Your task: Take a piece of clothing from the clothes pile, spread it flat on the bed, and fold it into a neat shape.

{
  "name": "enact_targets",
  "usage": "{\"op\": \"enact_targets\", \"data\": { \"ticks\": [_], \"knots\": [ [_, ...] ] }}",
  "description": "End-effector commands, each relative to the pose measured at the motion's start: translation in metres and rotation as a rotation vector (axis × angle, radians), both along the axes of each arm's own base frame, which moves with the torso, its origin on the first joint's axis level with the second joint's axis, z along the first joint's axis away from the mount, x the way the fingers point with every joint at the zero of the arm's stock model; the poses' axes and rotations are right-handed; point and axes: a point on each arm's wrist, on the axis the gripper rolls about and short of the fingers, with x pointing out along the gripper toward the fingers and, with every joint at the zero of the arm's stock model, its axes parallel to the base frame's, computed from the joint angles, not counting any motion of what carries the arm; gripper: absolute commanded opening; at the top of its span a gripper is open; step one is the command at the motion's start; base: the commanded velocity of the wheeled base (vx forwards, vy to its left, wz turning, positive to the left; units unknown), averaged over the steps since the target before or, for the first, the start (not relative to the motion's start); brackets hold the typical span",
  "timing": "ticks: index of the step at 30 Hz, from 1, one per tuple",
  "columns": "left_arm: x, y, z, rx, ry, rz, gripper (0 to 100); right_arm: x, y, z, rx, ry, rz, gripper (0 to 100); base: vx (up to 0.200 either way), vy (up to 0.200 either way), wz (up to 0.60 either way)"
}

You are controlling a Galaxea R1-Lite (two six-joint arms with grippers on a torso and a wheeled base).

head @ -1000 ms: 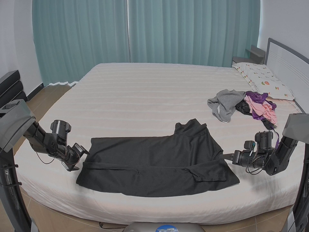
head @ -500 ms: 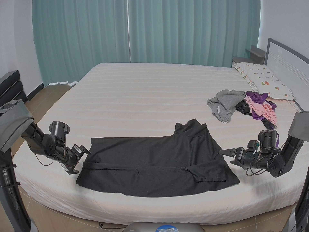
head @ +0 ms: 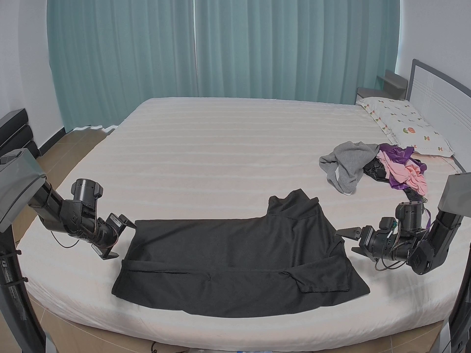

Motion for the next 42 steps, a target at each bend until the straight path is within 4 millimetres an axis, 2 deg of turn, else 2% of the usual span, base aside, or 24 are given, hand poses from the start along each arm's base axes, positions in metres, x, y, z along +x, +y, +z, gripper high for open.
{"op": "enact_targets", "data": {
  "ticks": [1, 5, 13, 22, 28, 42],
  "knots": [
    [0.006, 0.000, 0.009, 0.003, -0.038, -0.001, 100, -0.002, 0.001, -0.006, -0.001, 0.022, 0.002, 100, 0.000, 0.000, 0.00],
    [0.025, 0.001, 0.021, 0.008, -0.099, -0.001, 100, -0.002, 0.001, -0.007, 0.000, 0.024, 0.001, 100, 0.000, 0.000, 0.00],
    [0.061, 0.000, 0.004, 0.070, -0.151, -0.105, 100, -0.001, -0.001, -0.014, 0.015, 0.044, -0.014, 100, 0.000, 0.000, 0.00],
    [0.085, -0.001, -0.013, 0.112, -0.214, -0.312, 100, 0.001, 0.001, -0.024, 0.018, 0.049, -0.012, 100, 0.000, 0.000, 0.00],
    [0.091, -0.001, -0.017, 0.135, -0.232, -0.334, 100, 0.002, 0.001, -0.025, 0.018, 0.049, -0.012, 100, 0.000, 0.000, 0.00],
    [0.091, -0.001, -0.031, 0.138, -0.196, -0.332, 100, 0.002, 0.001, -0.028, 0.020, 0.061, -0.013, 100, 0.000, 0.000, 0.00]
  ]
}}
